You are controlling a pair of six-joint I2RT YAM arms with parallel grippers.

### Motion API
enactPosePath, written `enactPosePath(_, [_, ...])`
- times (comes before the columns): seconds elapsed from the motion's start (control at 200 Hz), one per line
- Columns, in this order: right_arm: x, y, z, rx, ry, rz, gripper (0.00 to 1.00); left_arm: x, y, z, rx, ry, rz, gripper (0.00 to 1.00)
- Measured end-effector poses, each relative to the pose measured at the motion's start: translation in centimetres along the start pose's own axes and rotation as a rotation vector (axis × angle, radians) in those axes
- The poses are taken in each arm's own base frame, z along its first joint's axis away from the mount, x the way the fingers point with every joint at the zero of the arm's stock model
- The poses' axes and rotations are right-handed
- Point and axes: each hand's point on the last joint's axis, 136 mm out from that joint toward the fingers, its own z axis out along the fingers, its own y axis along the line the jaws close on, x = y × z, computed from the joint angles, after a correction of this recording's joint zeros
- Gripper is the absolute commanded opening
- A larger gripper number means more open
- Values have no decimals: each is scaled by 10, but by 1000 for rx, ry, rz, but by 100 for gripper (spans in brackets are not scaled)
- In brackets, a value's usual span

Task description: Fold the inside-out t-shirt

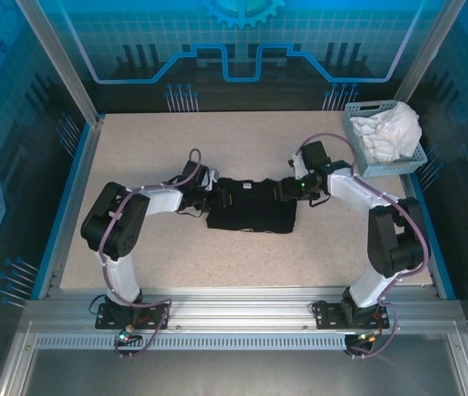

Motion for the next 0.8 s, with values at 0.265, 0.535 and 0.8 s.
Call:
enactPosePath(0.265, [-9, 11, -24, -30, -71, -19, 71, -17, 24, -25, -74, 3, 10, 0])
enactPosePath(0.535, [-15, 25, -44, -91, -136, -32, 71, -102, 107, -130, -589, -139, 128, 0])
enactPosePath(0.8, [-7, 34, -42, -149, -134, -37, 71, -192, 215, -234, -1201, -169, 248, 0])
